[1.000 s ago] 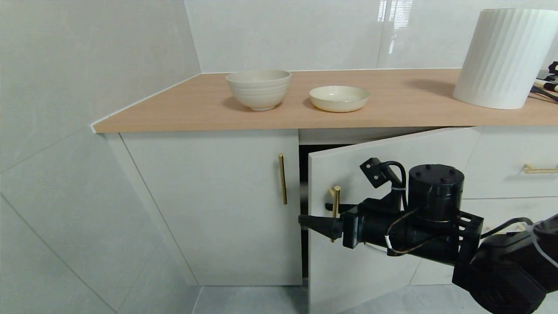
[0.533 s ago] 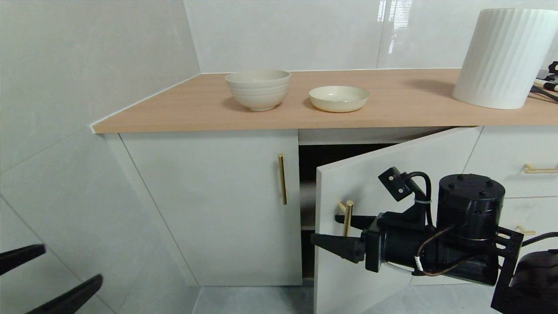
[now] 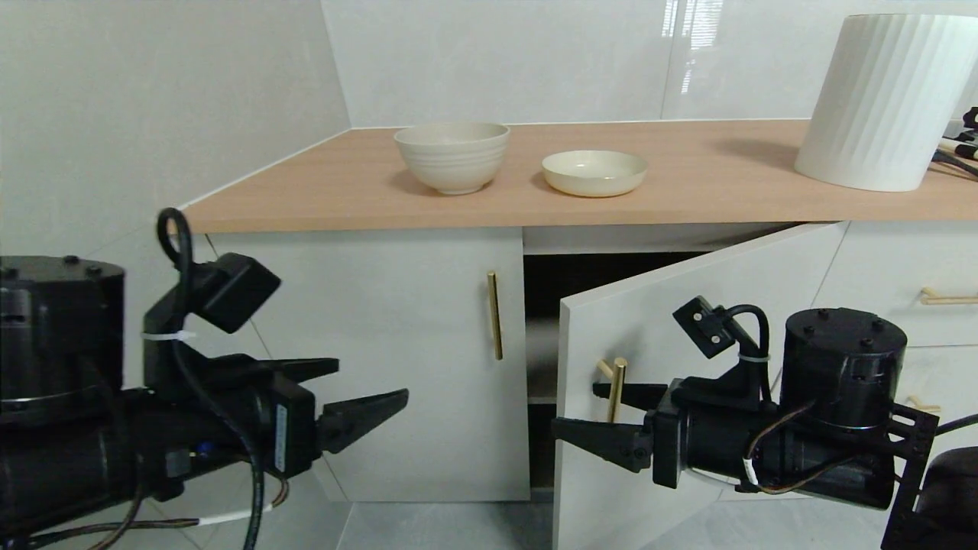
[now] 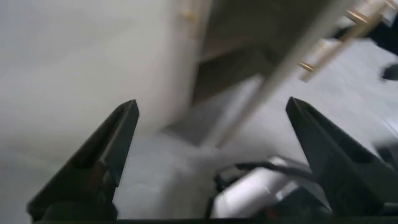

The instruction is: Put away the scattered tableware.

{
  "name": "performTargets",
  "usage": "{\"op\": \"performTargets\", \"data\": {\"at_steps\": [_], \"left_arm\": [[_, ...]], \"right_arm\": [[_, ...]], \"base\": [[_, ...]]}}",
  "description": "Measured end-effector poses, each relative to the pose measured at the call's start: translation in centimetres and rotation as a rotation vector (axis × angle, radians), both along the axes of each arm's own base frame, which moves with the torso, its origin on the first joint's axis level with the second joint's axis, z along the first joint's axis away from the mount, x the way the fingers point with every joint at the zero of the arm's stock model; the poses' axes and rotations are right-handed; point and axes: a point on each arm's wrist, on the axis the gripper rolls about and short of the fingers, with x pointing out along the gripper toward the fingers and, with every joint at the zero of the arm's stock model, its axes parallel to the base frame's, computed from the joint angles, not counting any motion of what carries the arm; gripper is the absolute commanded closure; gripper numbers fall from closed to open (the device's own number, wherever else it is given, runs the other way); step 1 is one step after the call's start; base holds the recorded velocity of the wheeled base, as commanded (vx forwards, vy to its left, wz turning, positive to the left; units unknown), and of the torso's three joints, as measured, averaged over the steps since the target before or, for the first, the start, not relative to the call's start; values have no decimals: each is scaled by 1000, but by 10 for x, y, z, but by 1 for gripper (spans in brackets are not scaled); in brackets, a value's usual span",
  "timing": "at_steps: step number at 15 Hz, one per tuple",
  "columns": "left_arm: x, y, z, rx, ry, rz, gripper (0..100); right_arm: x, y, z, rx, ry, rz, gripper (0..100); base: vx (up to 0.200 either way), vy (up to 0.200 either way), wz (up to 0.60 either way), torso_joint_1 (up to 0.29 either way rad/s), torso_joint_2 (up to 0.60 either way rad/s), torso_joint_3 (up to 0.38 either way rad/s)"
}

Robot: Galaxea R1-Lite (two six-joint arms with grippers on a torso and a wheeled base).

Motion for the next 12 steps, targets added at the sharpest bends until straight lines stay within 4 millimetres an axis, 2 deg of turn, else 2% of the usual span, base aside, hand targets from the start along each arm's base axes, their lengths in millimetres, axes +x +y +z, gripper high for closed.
{"op": "performTargets", "data": {"at_steps": [3,6,12], "left_arm": [[20,-27,-9,-6,35,-57,100],[44,-52,-17,-68,-48,-93,100],[77,-85,-50,-135,-112,-159,100]], "right_arm": [[-1,-1,1,1,-2,0,0],[-2,-2,2,1,-2,-1,0],[-4,-5,2,-1,-1,-3,0]], "base": [[0,0,0,0,0,0],[0,0,0,0,0,0],[0,0,0,0,0,0]]}}
